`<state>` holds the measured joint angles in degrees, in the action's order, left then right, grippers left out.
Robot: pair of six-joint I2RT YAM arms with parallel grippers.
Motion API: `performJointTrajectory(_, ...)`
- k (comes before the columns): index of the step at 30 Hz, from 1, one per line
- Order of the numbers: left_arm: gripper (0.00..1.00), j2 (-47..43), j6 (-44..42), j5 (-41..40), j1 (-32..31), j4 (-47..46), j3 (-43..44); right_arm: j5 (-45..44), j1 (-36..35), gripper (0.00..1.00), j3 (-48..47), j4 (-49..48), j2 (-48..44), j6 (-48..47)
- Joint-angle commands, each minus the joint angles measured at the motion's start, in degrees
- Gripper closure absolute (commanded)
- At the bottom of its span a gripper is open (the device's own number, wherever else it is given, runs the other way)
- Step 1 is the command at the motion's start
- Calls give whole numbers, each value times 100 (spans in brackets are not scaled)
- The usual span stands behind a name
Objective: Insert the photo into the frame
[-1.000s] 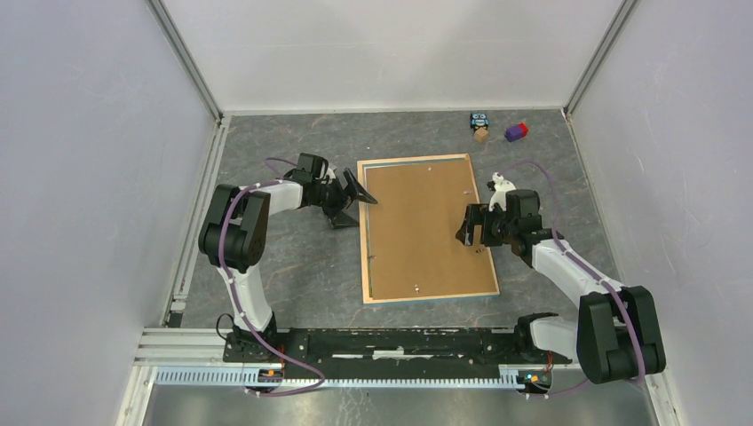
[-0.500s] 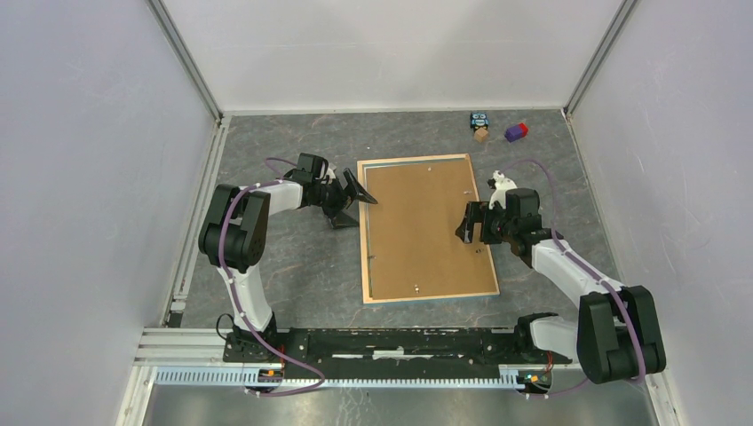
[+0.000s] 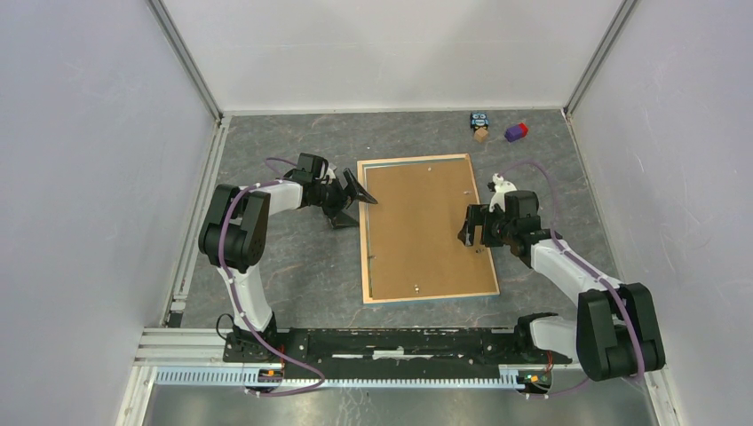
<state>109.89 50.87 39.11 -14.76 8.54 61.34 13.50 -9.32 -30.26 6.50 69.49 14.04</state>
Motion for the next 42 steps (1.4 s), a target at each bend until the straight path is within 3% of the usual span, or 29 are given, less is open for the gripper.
performJointTrajectory(1,0,209,-324,-316,-26,232,9,79,-12,7,96,-228,64,-32)
performJointTrajectory(8,0,210,-323,-307,-27,235,9,271,-17,9,102,-295,160,17)
performJointTrajectory(15,0,222,-321,-308,-26,235,9,35,-17,7,-68,7,-302,-92)
performJointTrajectory(28,0,219,-341,-339,-26,240,16,222,-9,8,94,-330,205,-22)
performJointTrajectory(36,0,236,-331,-334,-30,240,27,47,-12,7,-10,-137,-357,-108)
performJointTrajectory(42,0,228,-350,-361,-27,253,27,286,-16,8,84,-299,0,-62)
